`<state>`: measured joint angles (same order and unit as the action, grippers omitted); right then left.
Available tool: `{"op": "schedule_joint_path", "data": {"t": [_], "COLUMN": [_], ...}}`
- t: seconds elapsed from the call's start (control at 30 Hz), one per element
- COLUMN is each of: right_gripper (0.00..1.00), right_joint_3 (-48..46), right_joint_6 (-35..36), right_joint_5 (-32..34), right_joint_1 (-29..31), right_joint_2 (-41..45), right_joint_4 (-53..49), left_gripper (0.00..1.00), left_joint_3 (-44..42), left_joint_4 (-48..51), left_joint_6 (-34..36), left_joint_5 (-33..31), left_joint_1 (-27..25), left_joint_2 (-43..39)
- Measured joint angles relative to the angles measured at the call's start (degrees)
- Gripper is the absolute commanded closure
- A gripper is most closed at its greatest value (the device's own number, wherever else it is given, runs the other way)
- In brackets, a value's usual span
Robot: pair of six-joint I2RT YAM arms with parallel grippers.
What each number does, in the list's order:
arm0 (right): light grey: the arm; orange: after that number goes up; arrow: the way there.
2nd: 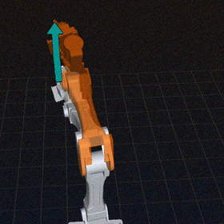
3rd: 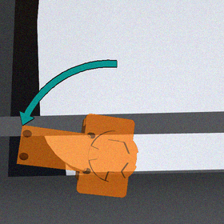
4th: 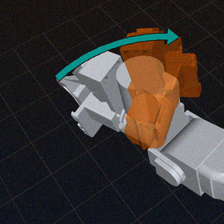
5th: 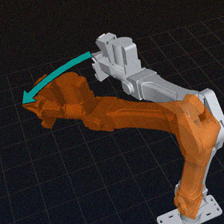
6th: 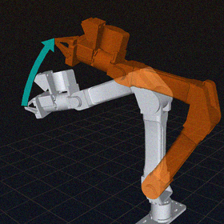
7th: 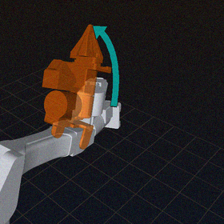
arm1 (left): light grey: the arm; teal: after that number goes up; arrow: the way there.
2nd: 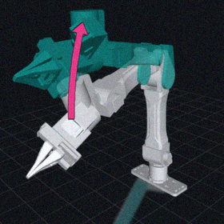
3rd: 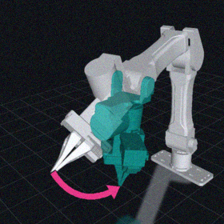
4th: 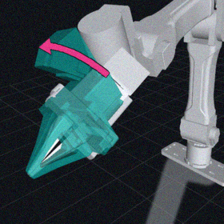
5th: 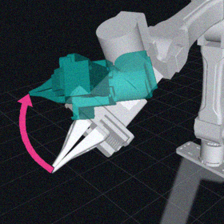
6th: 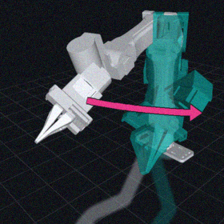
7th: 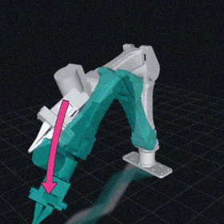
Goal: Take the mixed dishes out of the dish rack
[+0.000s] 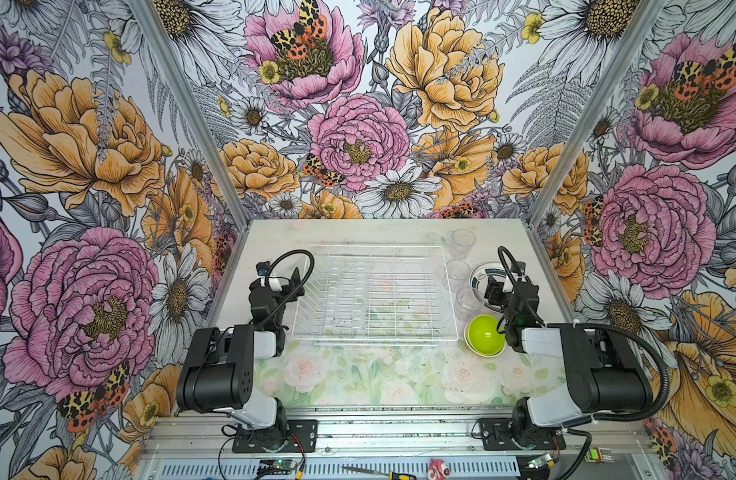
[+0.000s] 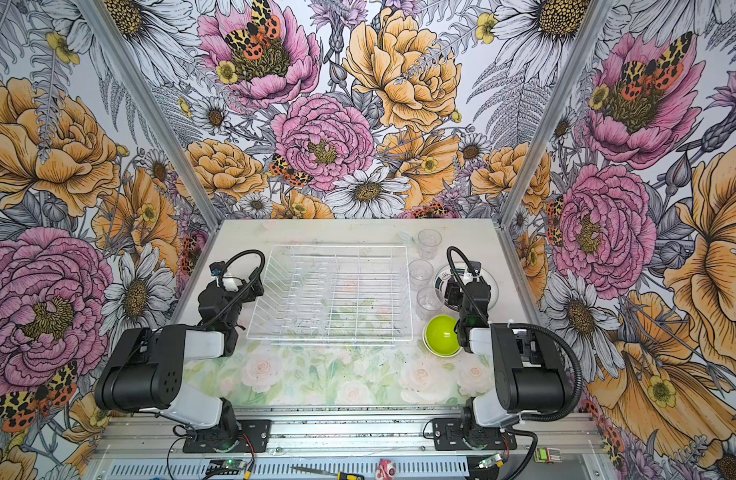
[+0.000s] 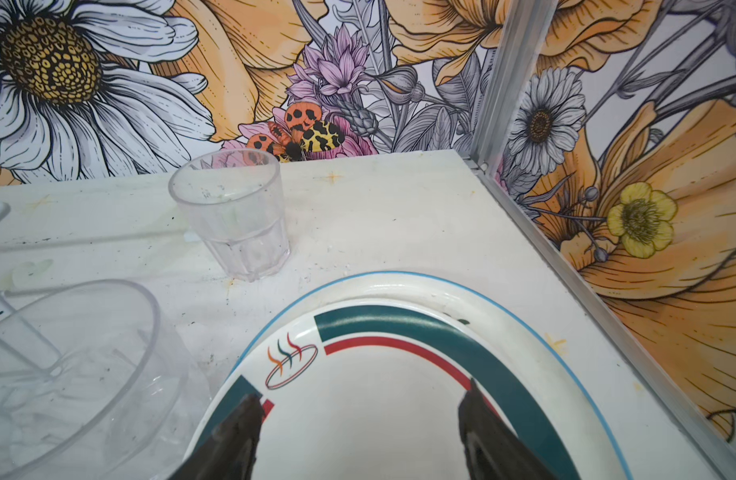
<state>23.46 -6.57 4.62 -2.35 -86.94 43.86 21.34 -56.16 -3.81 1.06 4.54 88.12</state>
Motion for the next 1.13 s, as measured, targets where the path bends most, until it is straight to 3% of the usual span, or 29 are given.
{"op": "schedule_joint_path", "data": {"t": [0.37, 1.13], "right_gripper": [0.01, 0.00], "right_joint_3": [-0.1, -0.4], "right_joint_6": [1.2, 1.3], "right_joint_5": [-1.7, -1.7], "right_joint_1": [-0.1, -0.1], "right_joint_2": [-0.3, -0.3], "right_joint_4": [2.4, 3.0], "left_gripper": [0.01, 0.01], "left_joint_3": [-0.1, 0.3], "left_joint_4": [-1.1, -1.3], "left_joint_6": [0.9, 3.8], "left_joint_5": [-0.1, -0.1], "left_joint_1": [-0.9, -2.9], "left_joint_2": [0.4, 0.4]}}
